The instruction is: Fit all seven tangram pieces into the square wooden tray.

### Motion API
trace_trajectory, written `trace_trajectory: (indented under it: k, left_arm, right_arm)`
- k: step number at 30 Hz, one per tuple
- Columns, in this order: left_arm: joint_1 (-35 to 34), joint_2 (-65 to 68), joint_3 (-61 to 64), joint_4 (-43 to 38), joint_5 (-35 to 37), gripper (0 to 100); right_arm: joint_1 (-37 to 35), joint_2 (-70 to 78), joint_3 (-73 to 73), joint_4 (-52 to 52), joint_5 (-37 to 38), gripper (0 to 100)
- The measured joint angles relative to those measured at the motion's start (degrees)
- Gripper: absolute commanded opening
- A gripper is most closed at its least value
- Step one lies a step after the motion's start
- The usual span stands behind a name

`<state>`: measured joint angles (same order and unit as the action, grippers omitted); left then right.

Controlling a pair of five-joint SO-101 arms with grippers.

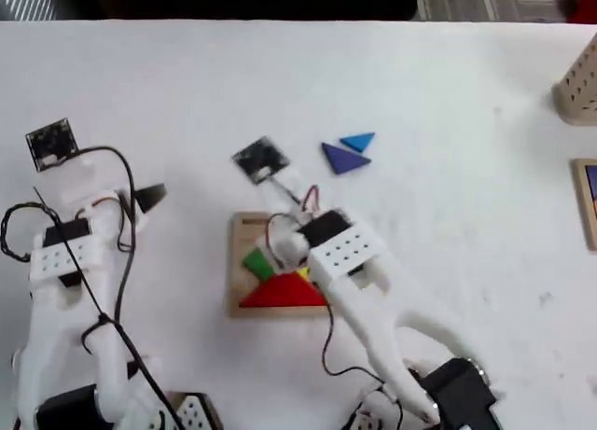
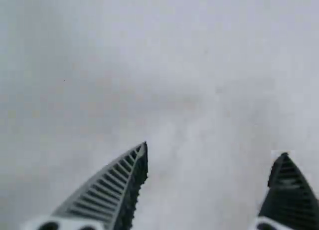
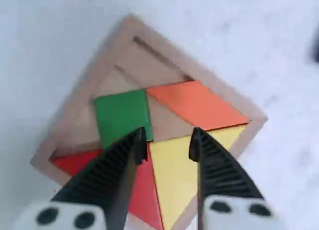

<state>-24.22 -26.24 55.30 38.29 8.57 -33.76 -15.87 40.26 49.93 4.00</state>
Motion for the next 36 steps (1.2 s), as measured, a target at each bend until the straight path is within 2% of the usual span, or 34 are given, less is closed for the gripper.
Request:
trace_trajectory:
  k: [8,15,25,28,32,36]
  left_arm:
    - [0.0,0.0,0.0,0.0,0.0,38]
    - [0.09,0.0,0.0,0.0,0.0,38]
    - [0.09,0.0,0.0,0.0,0.0,38]
    - [0.09,0.0,0.0,0.0,0.0,38]
    - [0.09,0.0,0.0,0.0,0.0,38]
    - [0.26,0.0,0.0,0.0,0.0,38]
  right_arm:
    - [14.42,0.0,-0.97,-7.12,-8.53,16.2]
    - [16.0,5.01,-7.56,-10.64,-10.2,16.3]
    - [22.07,30.59,-31.47,-11.08,-10.37,16.3]
    - [24.09,38.33,-39.38,-10.9,-13.54,16.3]
    - [25.76,48.09,-50.29,-6.24,-17.67,16.3]
    - [26.02,57.93,-62.77,0.44,-18.64,16.3]
